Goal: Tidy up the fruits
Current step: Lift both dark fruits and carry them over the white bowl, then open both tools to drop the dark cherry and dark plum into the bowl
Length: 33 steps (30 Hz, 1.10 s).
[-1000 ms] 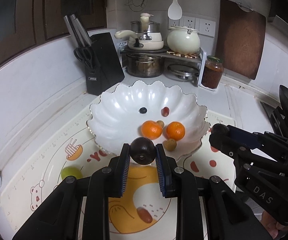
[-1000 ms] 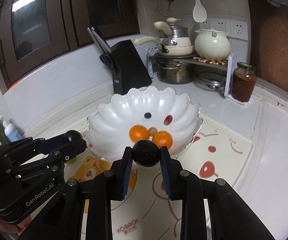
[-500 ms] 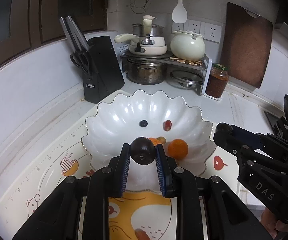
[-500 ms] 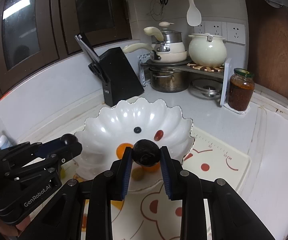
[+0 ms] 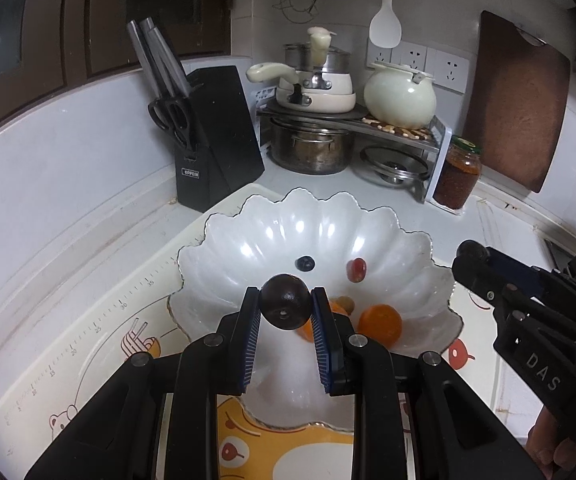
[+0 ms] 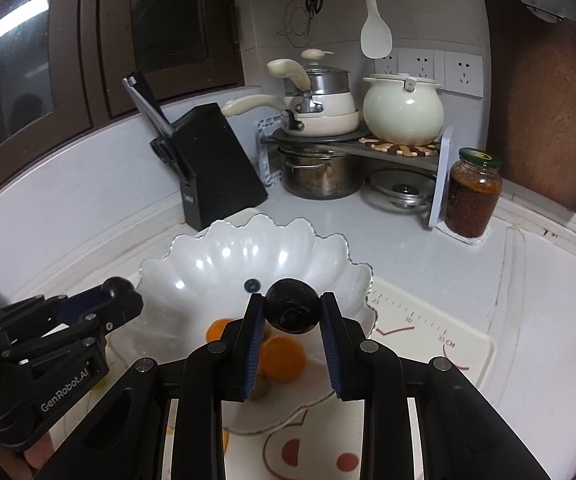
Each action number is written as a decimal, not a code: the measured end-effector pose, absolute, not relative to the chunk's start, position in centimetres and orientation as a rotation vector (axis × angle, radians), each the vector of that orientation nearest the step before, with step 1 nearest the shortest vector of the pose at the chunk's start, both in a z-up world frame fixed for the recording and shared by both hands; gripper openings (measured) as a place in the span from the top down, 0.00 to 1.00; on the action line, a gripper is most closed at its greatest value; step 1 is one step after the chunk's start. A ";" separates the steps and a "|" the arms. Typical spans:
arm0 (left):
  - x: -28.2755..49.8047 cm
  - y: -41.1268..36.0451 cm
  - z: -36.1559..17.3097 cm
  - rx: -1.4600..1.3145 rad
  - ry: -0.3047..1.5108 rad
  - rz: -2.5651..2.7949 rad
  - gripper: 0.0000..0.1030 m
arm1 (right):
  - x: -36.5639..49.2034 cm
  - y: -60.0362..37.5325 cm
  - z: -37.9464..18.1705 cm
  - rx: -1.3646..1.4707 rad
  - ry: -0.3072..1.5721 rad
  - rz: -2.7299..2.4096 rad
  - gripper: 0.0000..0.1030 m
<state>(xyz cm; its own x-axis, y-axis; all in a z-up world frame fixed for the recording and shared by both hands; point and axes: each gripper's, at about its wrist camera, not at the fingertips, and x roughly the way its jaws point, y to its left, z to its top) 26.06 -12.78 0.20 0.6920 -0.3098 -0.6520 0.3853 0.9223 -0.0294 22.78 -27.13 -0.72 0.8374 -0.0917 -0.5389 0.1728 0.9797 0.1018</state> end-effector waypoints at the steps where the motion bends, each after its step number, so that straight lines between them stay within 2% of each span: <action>1: 26.2 -12.8 0.0 0.114 0.709 -0.387 0.75 | 23.0 -27.2 -0.8 0.150 0.564 -0.143 0.72; 22: 29.0 -14.0 -3.3 0.135 0.779 -0.360 0.74 | 26.3 -28.8 -3.5 0.176 0.643 -0.184 0.72; 23: 29.0 -14.0 -3.4 0.135 0.781 -0.360 0.73 | 26.3 -28.7 -3.5 0.174 0.641 -0.186 0.71; 26: 28.7 -13.8 -3.3 0.137 0.775 -0.352 0.57 | 26.2 -28.7 -3.6 0.172 0.642 -0.187 0.70; 29: 28.4 -13.7 -3.0 0.140 0.765 -0.343 0.53 | 26.0 -28.8 -3.5 0.179 0.633 -0.195 0.53; 31: 28.3 -13.6 -3.0 0.142 0.763 -0.342 0.51 | 25.7 -28.7 -3.3 0.177 0.620 -0.205 0.47; 33: 28.0 -13.5 -2.9 0.144 0.760 -0.333 0.45 | 25.4 -28.6 -3.1 0.177 0.614 -0.209 0.37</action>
<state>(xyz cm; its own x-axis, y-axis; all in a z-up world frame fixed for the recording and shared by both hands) 28.03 -13.48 -2.86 0.6755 -0.2436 -0.6959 0.3471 0.9378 0.0086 25.42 -28.64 -3.10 0.7973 -0.1418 -0.5867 0.2462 0.9639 0.1017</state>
